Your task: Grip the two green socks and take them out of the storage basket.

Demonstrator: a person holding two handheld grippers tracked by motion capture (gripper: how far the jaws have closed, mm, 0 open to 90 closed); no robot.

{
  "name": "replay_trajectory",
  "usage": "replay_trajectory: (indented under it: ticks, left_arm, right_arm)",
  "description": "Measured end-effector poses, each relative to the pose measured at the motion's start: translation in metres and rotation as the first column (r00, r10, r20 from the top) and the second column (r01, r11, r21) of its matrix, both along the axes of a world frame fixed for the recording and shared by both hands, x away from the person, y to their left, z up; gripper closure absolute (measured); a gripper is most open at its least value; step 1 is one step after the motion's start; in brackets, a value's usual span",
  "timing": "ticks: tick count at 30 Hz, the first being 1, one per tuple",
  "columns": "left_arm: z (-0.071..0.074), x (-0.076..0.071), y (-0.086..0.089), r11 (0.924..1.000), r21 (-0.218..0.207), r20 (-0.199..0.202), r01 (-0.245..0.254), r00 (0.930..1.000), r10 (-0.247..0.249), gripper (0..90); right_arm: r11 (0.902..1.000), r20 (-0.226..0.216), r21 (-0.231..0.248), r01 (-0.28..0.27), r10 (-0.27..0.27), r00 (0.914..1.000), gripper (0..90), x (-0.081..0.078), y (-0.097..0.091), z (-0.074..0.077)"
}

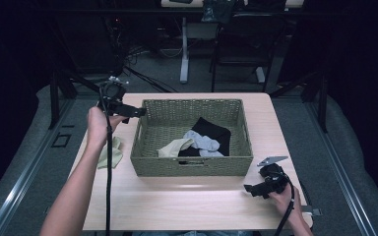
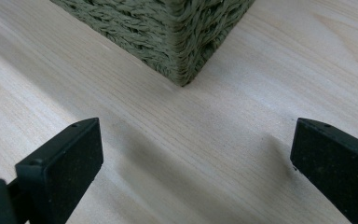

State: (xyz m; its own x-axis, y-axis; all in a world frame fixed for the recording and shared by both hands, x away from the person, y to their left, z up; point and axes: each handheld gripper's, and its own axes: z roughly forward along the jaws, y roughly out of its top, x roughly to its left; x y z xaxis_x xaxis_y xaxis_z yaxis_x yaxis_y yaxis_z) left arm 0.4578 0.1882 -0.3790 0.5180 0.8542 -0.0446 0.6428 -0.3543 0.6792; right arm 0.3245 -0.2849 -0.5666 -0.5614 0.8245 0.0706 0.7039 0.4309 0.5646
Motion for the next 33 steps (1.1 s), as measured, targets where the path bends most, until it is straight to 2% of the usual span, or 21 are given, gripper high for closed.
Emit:
replay_trajectory:
  ticks: [3, 7, 16, 21, 26, 30, 31, 33]
  left_arm:
    - [-0.005, 0.004, -0.014, 0.9997, 0.022, 0.005, 0.014, 0.9999, -0.014, 0.0]
    - [-0.017, 0.012, -0.034, 0.9988, 0.029, -0.020, 0.039, 0.9991, -0.039, 0.0]
    - [-0.047, 0.023, -0.074, 0.9902, 0.074, -0.102, 0.118, 0.9886, -0.111, 0.0]
    - [-0.065, 0.028, -0.090, 0.9834, 0.093, -0.156, 0.156, 0.9777, -0.141, 0.0]
    - [-0.077, 0.033, -0.101, 0.9767, 0.101, -0.191, 0.189, 0.9671, -0.168, 0.0]
    - [-0.088, 0.036, -0.112, 0.9702, 0.104, -0.225, 0.219, 0.9553, -0.192, 0.0]
    - [-0.093, 0.037, -0.116, 0.9678, 0.100, -0.241, 0.231, 0.9494, -0.202, 0.0]
    - [-0.098, 0.038, -0.122, 0.9631, 0.116, -0.254, 0.243, 0.9446, -0.208, 0.0]
  right_arm:
    - [1.0000, 0.004, 0.008, 0.004, -0.004, 1.0000, 1.6, 0.000, -0.001, 0.000]
    - [1.0000, 0.018, 0.006, 0.004, -0.004, 0.9998, 1.6, -0.001, -0.002, 0.002]
    - [1.0000, 0.019, 0.007, -0.002, 0.002, 0.9998, 1.7, -0.001, -0.003, 0.003]
    - [0.9999, 0.019, 0.011, -0.006, 0.006, 0.9998, 1.7, -0.001, -0.003, 0.003]
    - [0.9999, 0.023, 0.010, -0.001, 0.001, 0.9997, 1.6, -0.001, -0.002, 0.003]
    - [1.0000, 0.020, 0.007, -0.005, 0.005, 0.9998, 1.6, -0.001, -0.003, 0.003]
    - [0.9999, 0.021, 0.010, -0.005, 0.004, 0.9998, 1.6, -0.001, -0.002, 0.003]
    - [0.9999, 0.022, 0.011, -0.005, 0.004, 0.9998, 1.6, -0.001, -0.003, 0.003]
